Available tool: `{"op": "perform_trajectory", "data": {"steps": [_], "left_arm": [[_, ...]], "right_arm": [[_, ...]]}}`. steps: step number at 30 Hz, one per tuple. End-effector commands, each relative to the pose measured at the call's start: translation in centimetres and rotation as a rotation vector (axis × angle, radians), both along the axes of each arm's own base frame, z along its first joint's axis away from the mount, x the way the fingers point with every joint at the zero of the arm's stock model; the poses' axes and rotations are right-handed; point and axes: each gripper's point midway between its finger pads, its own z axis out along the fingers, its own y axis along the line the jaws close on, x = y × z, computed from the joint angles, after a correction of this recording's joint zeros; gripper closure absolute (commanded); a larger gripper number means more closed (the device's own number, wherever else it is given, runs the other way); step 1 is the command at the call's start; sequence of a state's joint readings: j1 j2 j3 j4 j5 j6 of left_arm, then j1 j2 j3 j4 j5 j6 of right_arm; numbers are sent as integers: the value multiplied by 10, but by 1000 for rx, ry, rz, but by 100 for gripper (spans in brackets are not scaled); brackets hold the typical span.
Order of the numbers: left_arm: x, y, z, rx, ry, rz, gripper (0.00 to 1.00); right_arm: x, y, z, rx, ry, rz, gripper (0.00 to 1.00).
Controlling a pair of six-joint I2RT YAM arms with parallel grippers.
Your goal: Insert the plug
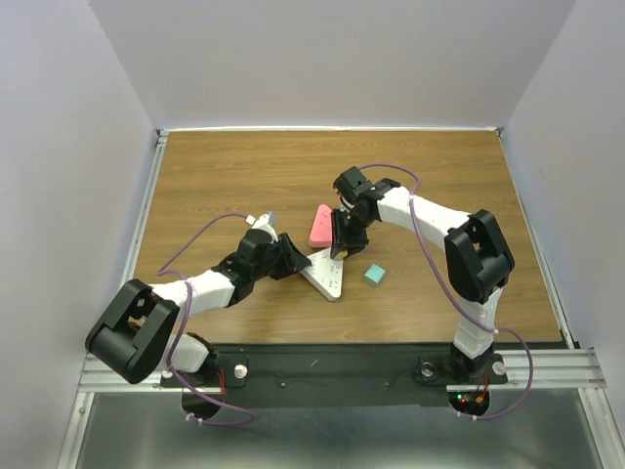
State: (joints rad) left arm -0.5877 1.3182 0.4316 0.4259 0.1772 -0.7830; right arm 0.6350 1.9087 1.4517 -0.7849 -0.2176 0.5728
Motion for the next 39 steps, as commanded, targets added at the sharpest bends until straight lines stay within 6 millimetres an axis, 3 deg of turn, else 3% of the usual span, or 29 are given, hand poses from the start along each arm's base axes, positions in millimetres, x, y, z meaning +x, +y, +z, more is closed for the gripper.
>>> {"op": "perform_trajectory", "data": {"steps": [1, 10, 20, 27, 33, 39], "left_arm": [[-8, -1, 3, 11, -36, -59, 100], [-7, -4, 8, 3, -63, -79, 100], [-8, -9, 5, -3, -57, -106, 100], [-7, -9, 4, -5, -54, -100, 100], [-8, -9, 2, -6, -44, -101, 100], [-7, -11, 2, -7, -43, -106, 100]], "right_arm": [[4, -18, -33, -126, 39, -28, 100], [16, -35, -40, -179, 50, -81, 100], [26, -36, -51, -197, 41, -79, 100], [16, -38, -55, -183, 26, -82, 100], [3, -38, -74, -192, 39, -71, 100], [17, -35, -79, -204, 1, -55, 100]]}}
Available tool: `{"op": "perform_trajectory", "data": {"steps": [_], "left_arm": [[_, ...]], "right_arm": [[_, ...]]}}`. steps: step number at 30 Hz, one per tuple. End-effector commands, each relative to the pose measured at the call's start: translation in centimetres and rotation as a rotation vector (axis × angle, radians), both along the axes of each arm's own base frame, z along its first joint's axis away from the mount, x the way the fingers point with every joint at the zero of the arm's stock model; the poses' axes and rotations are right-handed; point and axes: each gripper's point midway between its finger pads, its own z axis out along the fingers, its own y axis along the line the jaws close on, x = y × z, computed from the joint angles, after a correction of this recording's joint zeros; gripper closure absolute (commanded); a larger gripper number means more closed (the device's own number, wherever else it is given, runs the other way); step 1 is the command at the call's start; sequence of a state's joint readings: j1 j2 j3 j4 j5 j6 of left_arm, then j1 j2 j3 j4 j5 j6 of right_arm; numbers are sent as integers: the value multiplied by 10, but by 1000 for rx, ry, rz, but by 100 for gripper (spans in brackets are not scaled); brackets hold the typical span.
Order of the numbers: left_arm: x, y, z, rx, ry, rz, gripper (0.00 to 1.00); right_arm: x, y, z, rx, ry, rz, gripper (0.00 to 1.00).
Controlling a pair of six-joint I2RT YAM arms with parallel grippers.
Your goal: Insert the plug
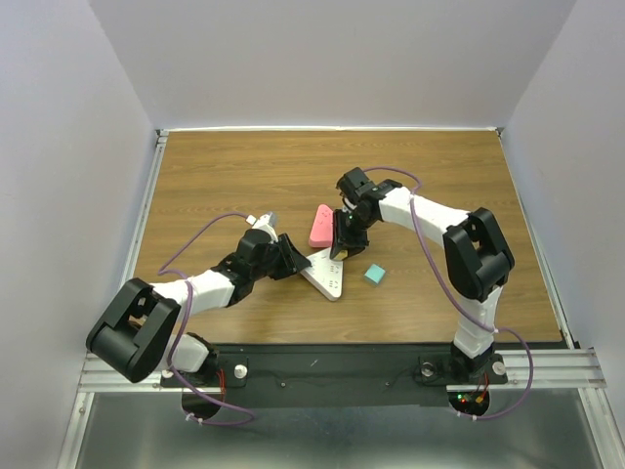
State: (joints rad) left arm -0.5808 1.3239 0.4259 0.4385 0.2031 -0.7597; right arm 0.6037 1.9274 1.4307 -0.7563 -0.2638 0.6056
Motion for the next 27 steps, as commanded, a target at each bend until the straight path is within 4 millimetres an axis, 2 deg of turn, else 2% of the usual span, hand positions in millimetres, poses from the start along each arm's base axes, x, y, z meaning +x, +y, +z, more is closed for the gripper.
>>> {"op": "perform_trajectory", "data": {"steps": [1, 13, 25, 27], "left_arm": [[-6, -10, 3, -7, -36, -79, 100], [-5, -11, 5, -11, -43, -85, 100], [-7, -19, 10, -12, -65, -125, 100], [-7, -19, 9, -10, -66, -126, 100]], "right_arm": [[14, -31, -72, -238, -39, 3, 100], [14, -30, -87, -269, -26, 16, 100], [27, -23, -97, -313, -26, 50, 100], [31, -28, -102, -347, -37, 50, 100]]}}
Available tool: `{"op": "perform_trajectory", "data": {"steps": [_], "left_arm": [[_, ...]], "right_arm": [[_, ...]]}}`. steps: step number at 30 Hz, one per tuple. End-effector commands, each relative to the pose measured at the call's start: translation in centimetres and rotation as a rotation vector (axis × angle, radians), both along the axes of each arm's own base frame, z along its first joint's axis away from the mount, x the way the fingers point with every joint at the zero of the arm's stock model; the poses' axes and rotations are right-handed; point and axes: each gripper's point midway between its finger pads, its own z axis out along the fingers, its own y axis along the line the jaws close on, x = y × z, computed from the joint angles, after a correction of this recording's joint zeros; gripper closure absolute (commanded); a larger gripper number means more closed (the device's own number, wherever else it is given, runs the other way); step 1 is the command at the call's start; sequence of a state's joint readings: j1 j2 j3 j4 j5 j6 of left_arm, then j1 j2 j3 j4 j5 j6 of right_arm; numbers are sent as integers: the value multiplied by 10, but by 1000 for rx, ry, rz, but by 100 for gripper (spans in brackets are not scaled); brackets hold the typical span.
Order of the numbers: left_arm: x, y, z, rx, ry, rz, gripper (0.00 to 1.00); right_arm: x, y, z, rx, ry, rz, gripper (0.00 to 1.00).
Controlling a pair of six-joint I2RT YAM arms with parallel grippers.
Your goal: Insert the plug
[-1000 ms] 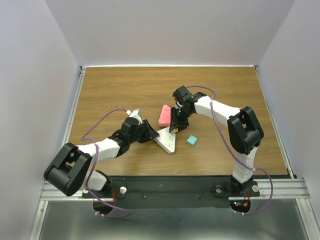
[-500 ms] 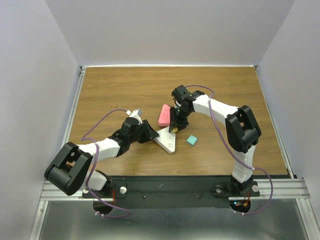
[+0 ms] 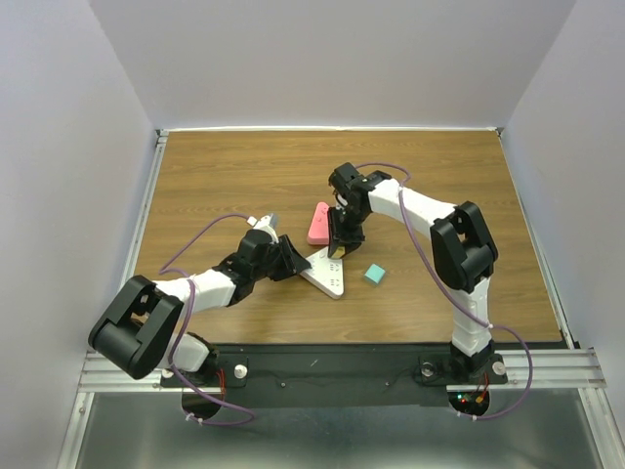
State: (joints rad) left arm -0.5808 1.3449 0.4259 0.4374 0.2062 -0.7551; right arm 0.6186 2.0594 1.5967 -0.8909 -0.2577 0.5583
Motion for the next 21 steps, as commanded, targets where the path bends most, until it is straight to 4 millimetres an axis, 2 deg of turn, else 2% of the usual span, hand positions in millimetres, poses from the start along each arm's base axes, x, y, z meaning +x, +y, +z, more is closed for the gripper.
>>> {"op": "perform_trajectory", "data": {"steps": [1, 7, 21], "left_arm": [[-5, -20, 16, -25, -80, -121, 100], [-5, -24, 13, -24, -72, -136, 100], [-4, -26, 9, -18, -59, -149, 100]], "right_arm": [[27, -36, -90, -283, -107, 11, 100], [40, -46, -84, -361, -145, 26, 100], [29, -54, -94, -423, -129, 69, 100]]}}
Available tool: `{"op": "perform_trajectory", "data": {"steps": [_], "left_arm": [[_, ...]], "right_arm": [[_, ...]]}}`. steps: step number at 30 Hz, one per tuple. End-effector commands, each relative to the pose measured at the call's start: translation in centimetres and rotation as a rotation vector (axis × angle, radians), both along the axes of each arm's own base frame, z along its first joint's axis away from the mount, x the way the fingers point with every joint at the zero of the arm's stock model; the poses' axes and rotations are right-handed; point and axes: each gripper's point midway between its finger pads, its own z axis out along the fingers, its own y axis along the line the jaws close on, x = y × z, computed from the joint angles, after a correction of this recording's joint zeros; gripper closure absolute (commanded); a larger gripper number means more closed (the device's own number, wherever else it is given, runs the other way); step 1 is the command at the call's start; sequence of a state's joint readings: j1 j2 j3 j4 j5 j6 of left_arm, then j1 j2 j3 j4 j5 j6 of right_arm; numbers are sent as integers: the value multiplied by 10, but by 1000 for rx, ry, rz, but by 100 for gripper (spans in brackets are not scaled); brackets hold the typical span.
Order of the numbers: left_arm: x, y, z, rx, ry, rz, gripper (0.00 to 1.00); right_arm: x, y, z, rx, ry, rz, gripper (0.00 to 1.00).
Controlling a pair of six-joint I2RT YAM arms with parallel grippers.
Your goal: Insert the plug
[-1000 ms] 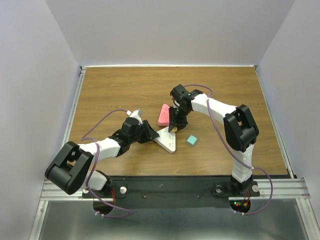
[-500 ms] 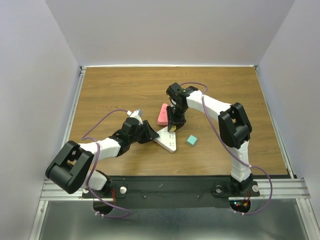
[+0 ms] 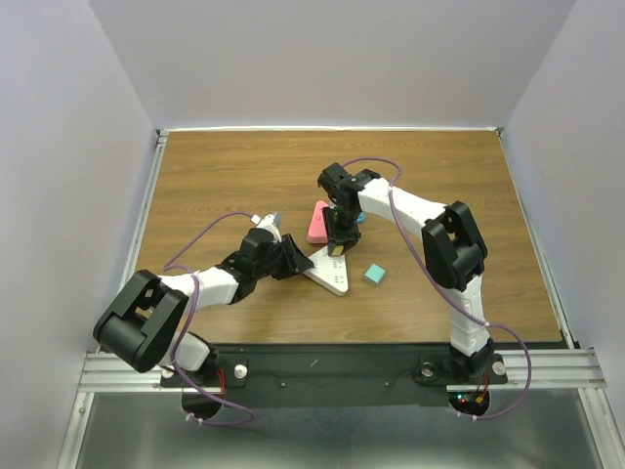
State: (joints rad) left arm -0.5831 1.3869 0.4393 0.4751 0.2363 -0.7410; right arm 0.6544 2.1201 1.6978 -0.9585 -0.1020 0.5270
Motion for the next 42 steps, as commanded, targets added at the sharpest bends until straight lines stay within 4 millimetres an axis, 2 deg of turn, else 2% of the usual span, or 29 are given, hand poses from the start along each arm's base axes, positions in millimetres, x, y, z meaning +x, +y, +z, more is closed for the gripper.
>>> {"op": "perform_trajectory", "data": {"steps": [1, 4, 6, 7, 9, 10, 11, 13, 16, 21, 22, 24, 25, 27, 29, 31, 32, 33, 34, 35, 37, 38, 40, 41, 42], "left_arm": [[-6, -18, 10, -6, -51, -114, 100], [-4, -16, 9, 4, -47, -100, 100], [-3, -15, 7, 12, -40, -87, 100], [-3, -14, 7, 17, -35, -81, 100], [-1, -11, 4, 25, -24, -60, 100], [-1, -10, 4, 30, -18, -53, 100], [-1, -8, 3, 36, -14, -38, 100], [0, -6, 2, 43, -8, -25, 100], [0, -3, 2, 49, -5, -7, 100], [2, 2, 1, 63, -1, 20, 100], [2, 2, 1, 66, 0, 23, 100], [3, 5, 1, 73, 1, 33, 100], [5, 6, 1, 79, -1, 43, 100], [7, 9, 4, 84, -10, 55, 88], [11, 12, 7, 102, -22, 75, 72], [16, 16, 14, 119, -44, 98, 52], [18, 17, 19, 125, -62, 97, 37], [20, 17, 22, 126, -68, 104, 31], [22, 20, 24, 144, -84, 108, 27], [25, 20, 31, 150, -100, 110, 21], [31, 25, 45, 177, -158, 126, 18], [32, 26, 49, 187, -172, 129, 15], [35, 29, 60, 206, -206, 138, 8], [34, 26, 65, 218, -224, 116, 5], [35, 25, 72, 221, -253, 117, 5]], "right_arm": [[16, -48, -84, -278, -61, 25, 100], [21, -46, -71, -266, -93, 19, 99], [26, -45, -59, -254, -121, 10, 91], [29, -42, -48, -240, -146, 5, 79], [33, -40, -33, -219, -178, -3, 67], [36, -40, -27, -215, -192, -9, 55], [39, -37, -13, -193, -221, -14, 50], [43, -35, 2, -174, -255, -21, 41], [53, -30, 30, -138, -323, -36, 32], [62, -26, 73, -82, -415, -43, 23], [63, -28, 86, -72, -442, -50, 21], [63, -33, 93, -77, -461, -51, 16], [63, -37, 104, -68, -485, -60, 14], [61, -44, 111, -67, -500, -64, 11], [61, -55, 127, -64, -541, -88, 8], [60, -67, 127, -71, -549, -108, 6], [63, -78, 139, -52, -577, -141, 4], [63, -85, 141, -48, -583, -154, 4], [57, -96, 131, -63, -564, -168, 3], [62, -108, 132, -52, -574, -203, 1], [53, -126, 127, -43, -570, -237, 0], [56, -139, 125, -34, -575, -275, 0], [53, -151, 130, 3, -587, -305, 0], [50, -161, 121, 4, -577, -330, 0], [49, -166, 121, 6, -581, -342, 0]]}}
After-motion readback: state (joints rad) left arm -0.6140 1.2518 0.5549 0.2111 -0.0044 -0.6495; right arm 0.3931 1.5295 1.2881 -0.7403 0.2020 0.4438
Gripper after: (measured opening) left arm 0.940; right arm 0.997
